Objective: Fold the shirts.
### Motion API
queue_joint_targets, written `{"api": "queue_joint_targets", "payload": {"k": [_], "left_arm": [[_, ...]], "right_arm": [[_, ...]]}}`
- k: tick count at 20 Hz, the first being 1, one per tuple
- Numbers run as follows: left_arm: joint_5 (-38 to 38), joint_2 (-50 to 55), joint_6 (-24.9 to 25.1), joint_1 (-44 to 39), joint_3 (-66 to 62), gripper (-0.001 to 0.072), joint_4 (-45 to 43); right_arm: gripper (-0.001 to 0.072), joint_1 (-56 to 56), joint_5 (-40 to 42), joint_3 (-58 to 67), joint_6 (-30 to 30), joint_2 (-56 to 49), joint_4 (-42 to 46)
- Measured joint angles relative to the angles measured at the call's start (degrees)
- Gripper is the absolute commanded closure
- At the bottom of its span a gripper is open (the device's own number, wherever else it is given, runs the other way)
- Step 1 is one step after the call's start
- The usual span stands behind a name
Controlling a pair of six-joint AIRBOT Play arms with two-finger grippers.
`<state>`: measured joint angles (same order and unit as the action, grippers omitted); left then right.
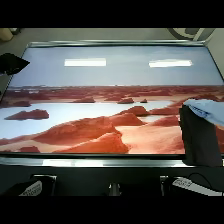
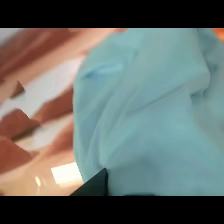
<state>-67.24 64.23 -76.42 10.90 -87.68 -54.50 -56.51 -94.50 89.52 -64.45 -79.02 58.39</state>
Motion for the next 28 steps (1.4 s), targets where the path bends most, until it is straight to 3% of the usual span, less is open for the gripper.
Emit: {"api": "queue_joint_targets", "payload": {"k": [5,9,10,11,12,16,20,22,24,25,26,27,28], "left_arm": [[0.2,0.0,0.1,0.0,0.0,0.0684,0.0],[0.2,0.0,0.2,0.0,0.0,0.0684,0.0],[0.2,0.0,0.2,0.0,0.0,0.0684,0.0],[0.2,0.0,0.2,0.0,0.0,0.0684,0.0],[0.2,0.0,0.2,0.0,0.0,0.0684,0.1],[0.3,-0.2,0.2,0.0,-0.1,0.0684,1.7],[5.8,-0.2,-0.6,-1.5,-2.3,0.0687,3.0],[9.8,1.2,-4.0,-4.9,-5.4,0.0687,-2.8],[10.0,4.2,-10.1,-10.3,-8.8,0.0684,-15.9],[8.1,6.1,-12.9,-13.1,-9.9,0.0646,-23.0],[5.5,8.2,-15.2,-15.8,-10.7,0.0442,-29.8],[1.9,10.6,-16.9,-18.0,-11.2,0.015,-34.9],[-2.4,12.8,-18.2,-19.6,-11.4,0.0054,-38.3]], "right_arm": [[0.0691,1.9,-6.2,-7.9,1.0,2.6,18.3],[0.0685,2.3,-5.4,-17.1,2.6,3.8,23.9],[0.0509,2.3,-4.7,-19.4,2.9,4.0,24.9],[0.0101,2.3,-3.8,-21.2,3.3,4.1,25.6],[0.0015,2.3,-3.2,-22.5,3.8,4.2,26.3],[0.0002,2.4,2.2,-19.8,7.8,4.3,26.7],[0.0012,5.2,12.0,-2.2,11.9,4.3,24.5],[0.0013,10.9,18.5,7.7,13.7,4.4,22.9],[0.0014,19.7,23.0,14.2,13.4,4.3,21.4],[0.0013,24.7,23.6,16.1,11.7,3.9,20.9],[0.0014,30.5,23.1,17.6,9.8,2.9,20.6],[0.0025,35.7,21.0,18.6,8.4,1.5,20.5],[0.0044,41.0,17.7,19.3,7.3,-0.6,20.5]]}}
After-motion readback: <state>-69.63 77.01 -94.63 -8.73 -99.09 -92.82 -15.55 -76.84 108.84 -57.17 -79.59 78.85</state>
